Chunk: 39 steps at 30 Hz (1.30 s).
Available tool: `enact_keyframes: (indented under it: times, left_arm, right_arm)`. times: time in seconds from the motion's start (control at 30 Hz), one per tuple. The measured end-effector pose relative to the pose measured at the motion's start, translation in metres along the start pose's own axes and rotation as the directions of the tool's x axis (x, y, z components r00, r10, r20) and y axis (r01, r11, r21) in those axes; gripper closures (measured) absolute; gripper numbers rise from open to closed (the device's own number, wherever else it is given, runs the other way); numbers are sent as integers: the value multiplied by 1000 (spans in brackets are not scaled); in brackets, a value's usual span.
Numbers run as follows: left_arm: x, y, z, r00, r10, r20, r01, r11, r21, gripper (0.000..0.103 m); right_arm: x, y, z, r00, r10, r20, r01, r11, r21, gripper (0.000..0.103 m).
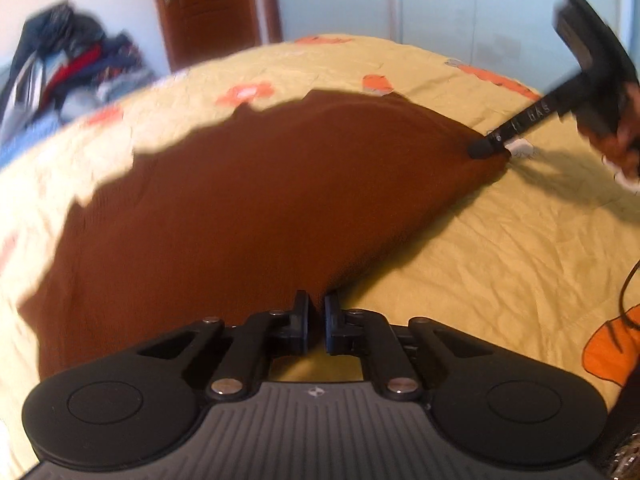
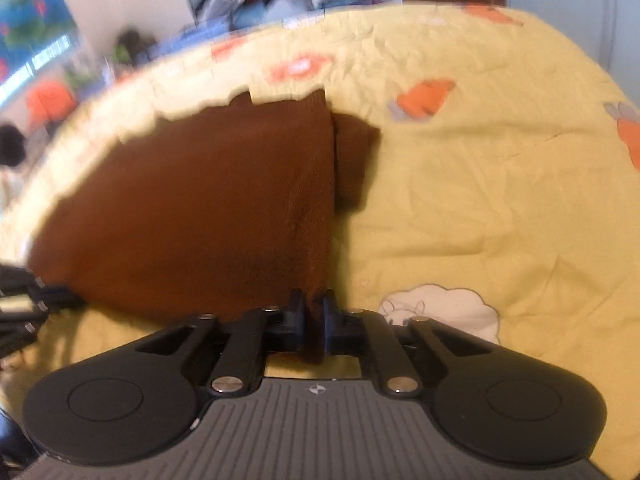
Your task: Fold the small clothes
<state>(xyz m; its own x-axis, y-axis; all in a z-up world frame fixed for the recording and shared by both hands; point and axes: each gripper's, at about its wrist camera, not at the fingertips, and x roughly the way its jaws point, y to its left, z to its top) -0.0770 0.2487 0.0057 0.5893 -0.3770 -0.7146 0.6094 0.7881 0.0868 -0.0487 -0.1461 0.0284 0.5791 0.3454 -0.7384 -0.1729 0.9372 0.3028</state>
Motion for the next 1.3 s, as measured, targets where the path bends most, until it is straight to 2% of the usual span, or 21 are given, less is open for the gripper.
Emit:
enact_keyframes:
  times: [0.03,0.13,0.17,0.23,0.3,0.33,0.4,0.47,0.53,0.6,0.7,0.73,0.8,0.83,0.87,0.93,1.0,1.03,1.1,1.17,1.3]
  left_arm:
    - [-3,1,-1,1000,-16,7,16,1000,-20,96]
    - [-27,19,5,995,-89,50,95,987,-127,93]
    - [-34,30,9,992,-94,79,107,979,-174,90]
    - [-42,59,17,993,-26,118,56,962,-265,75]
    - [-40,88,20,986,119,113,-70,929,-363,25]
    - [-36,102,19,973,213,93,-158,898,-410,22]
    - [-26,128,14,948,316,20,-269,838,-474,22]
    - [-11,145,5,945,320,-71,-309,798,-518,23]
    - [-2,149,-7,946,306,-107,-315,791,-525,46]
    - [-5,149,-18,944,319,-78,-309,780,-544,56]
    - [-9,148,-25,947,315,-59,-293,776,-559,57]
    - [-8,147,-23,945,323,-58,-300,779,-551,56]
    - [-14,144,-21,944,326,-47,-294,771,-564,56]
    - [-22,143,-22,945,324,-30,-279,759,-589,57]
    - [-32,144,-21,950,312,-2,-245,741,-625,56]
    - [-54,147,-22,964,241,110,-94,699,-709,47]
    - [-63,143,-28,967,143,210,73,636,-768,16]
    - [-63,139,-30,969,112,218,105,613,-783,16]
    - [-58,128,-35,978,89,191,101,595,-797,16]
    - [-57,118,-46,983,118,144,51,575,-816,17]
    - [-75,118,-77,978,146,150,68,454,-889,17]
  right_arm:
    - [-2,0,1,1000,13,-1,-13,1000,18,78]
    - [-12,6,11,997,16,79,-17,1000,11,29]
    - [-15,7,17,993,15,118,-16,1000,8,27]
    - [-13,9,37,989,24,149,-27,999,20,29]
    - [-2,12,58,983,52,173,-54,998,9,30]
    - [8,12,68,985,58,164,-60,998,9,31]
    - [33,11,85,993,46,110,-49,999,25,39]
    - [54,13,91,999,22,49,-23,999,26,60]
    - [61,19,86,999,26,37,-25,1000,-10,77]
    - [56,17,80,998,32,54,-31,999,-20,86]
    - [57,-13,69,993,78,90,-87,991,101,92]
    - [57,-11,66,992,82,101,-93,990,105,91]
    - [51,4,65,993,46,106,-52,997,54,76]
    - [45,12,66,994,17,112,-21,999,40,62]
    - [37,20,66,991,1,135,-5,1000,27,58]
    - [20,41,64,981,29,193,-27,1000,-14,53]
    - [15,68,62,975,115,190,-105,993,-62,39]
    - [17,84,59,972,154,179,-138,985,-101,31]
    - [28,117,51,970,204,135,-176,966,-190,27]
    - [43,144,37,975,208,82,-180,946,-269,27]
    - [75,162,5,990,138,-20,-136,923,-361,22]
